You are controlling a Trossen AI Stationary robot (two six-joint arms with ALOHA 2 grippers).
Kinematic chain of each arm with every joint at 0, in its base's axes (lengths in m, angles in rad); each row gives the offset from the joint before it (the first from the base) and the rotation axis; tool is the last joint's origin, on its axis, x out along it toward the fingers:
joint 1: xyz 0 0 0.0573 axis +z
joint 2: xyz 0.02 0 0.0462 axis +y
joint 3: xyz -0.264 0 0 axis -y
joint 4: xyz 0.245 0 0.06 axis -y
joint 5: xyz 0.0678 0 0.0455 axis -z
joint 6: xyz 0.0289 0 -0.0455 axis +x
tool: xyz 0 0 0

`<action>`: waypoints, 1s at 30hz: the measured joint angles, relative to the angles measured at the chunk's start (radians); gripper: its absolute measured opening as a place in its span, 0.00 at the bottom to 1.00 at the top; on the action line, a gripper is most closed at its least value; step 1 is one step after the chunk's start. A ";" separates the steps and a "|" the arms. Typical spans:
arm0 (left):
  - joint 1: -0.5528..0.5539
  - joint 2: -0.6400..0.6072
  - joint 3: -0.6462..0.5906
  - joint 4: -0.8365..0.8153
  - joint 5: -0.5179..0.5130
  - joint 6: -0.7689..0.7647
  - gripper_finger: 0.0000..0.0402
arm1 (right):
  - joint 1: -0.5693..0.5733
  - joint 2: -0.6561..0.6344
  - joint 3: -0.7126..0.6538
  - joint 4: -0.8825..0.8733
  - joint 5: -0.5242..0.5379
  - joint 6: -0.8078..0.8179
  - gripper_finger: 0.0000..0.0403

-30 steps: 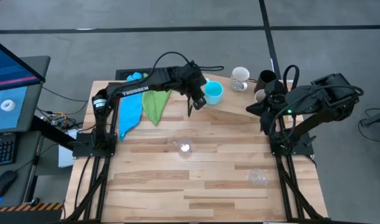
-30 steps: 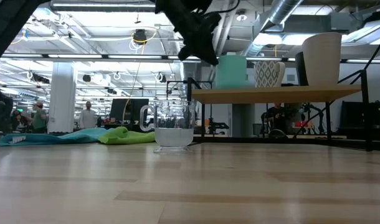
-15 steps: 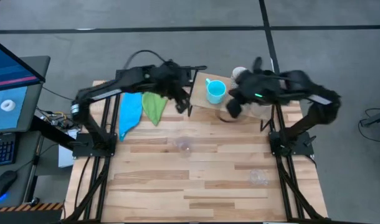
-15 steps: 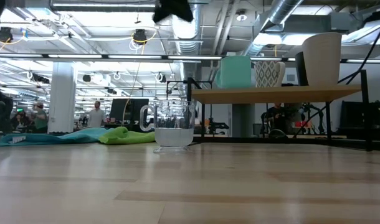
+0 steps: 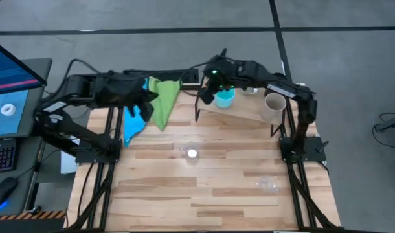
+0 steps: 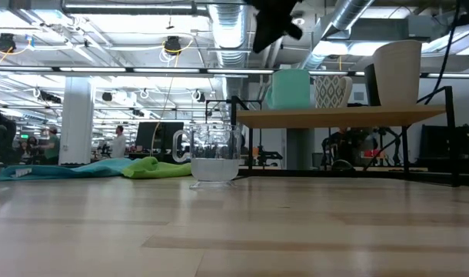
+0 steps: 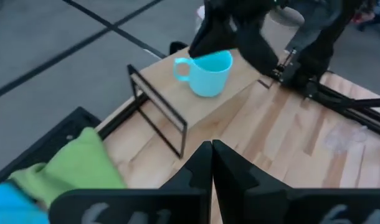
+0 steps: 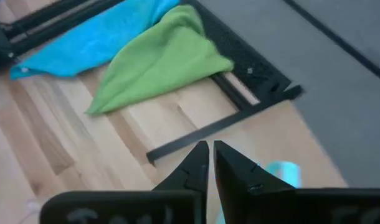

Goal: Stack small to large cups/mugs on shelf
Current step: Move the blue mug to the center of the shelf

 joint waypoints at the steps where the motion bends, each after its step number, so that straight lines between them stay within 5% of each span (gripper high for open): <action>1: -0.014 -0.007 0.000 -0.016 -0.020 -0.017 0.00 | 0.002 0.018 0.000 0.005 -0.002 -0.006 0.12; 10: -0.084 -0.039 0.000 -0.136 -0.080 -0.114 0.00 | 0.010 0.109 0.000 -0.003 -0.018 -0.010 0.01; 30: -0.086 -0.038 0.000 -0.158 -0.080 -0.071 0.00 | -0.017 0.126 0.000 -0.255 0.013 0.085 0.01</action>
